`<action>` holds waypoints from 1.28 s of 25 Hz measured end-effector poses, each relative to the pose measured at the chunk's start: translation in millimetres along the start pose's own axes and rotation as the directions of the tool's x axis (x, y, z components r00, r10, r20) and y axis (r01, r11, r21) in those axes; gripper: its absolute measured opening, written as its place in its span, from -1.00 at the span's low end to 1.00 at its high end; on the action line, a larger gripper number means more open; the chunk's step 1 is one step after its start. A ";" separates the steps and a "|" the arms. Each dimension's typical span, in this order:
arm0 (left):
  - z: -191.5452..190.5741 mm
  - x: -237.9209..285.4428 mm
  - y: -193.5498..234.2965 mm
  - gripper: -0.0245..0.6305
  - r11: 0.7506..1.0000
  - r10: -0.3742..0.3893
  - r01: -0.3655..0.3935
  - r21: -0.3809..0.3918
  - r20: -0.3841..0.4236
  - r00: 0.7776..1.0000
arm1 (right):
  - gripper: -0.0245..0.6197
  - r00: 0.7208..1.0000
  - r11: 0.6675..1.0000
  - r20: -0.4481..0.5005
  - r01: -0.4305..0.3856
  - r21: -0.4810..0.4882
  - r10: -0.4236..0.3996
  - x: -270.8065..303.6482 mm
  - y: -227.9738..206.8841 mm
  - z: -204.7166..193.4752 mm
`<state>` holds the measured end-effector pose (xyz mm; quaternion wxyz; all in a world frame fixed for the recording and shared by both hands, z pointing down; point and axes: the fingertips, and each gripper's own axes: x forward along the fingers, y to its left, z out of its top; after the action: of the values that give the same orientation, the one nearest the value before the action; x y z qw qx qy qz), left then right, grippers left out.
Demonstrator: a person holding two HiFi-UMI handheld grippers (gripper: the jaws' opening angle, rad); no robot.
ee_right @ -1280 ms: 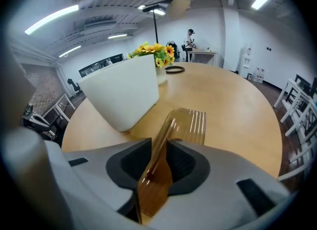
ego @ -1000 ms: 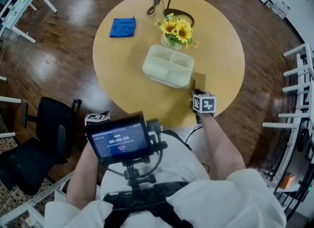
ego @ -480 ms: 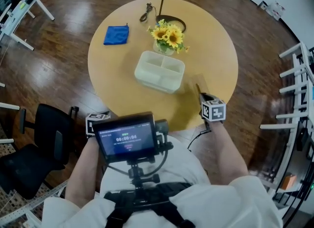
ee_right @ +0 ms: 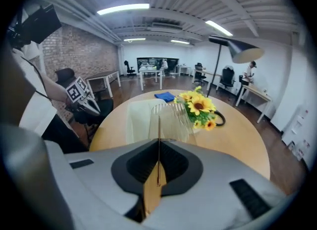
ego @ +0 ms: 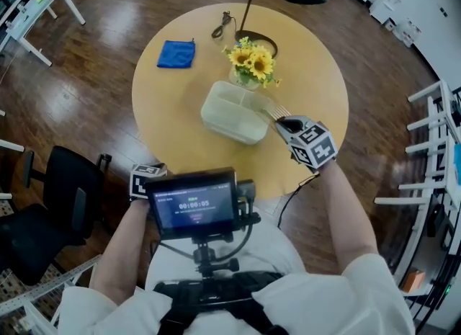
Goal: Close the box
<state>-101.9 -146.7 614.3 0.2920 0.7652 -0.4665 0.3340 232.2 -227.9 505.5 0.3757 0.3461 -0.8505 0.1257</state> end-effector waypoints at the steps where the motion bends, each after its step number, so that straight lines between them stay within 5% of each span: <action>1: -0.1 -1.1 0.5 -0.94 1.000 0.006 -0.006 -0.004 0.003 1.000 | -0.89 1.000 0.999 -0.009 -0.030 -0.036 0.030 7.1 6.7 8.4; 6: -8.1 -9.2 2.8 -0.94 0.999 0.037 -0.037 -0.036 0.008 0.999 | -0.89 0.985 0.969 -0.070 -0.168 -0.179 0.158 38.1 39.4 35.1; 12: -27.8 -24.0 20.7 -0.94 0.996 0.067 -0.067 -0.061 0.003 0.998 | -0.89 0.968 0.947 -0.129 -0.239 -0.216 0.215 63.3 66.1 47.6; 32: -49.1 -27.7 37.5 -0.94 0.992 0.053 -0.055 -0.110 -0.016 0.998 | -0.89 0.951 0.941 -0.192 -0.279 -0.193 0.243 90.2 79.0 45.8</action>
<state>-157.2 -109.9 627.5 0.3277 0.7328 -0.5030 0.3202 109.8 -236.6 543.2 0.4604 0.1752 -0.8634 0.1086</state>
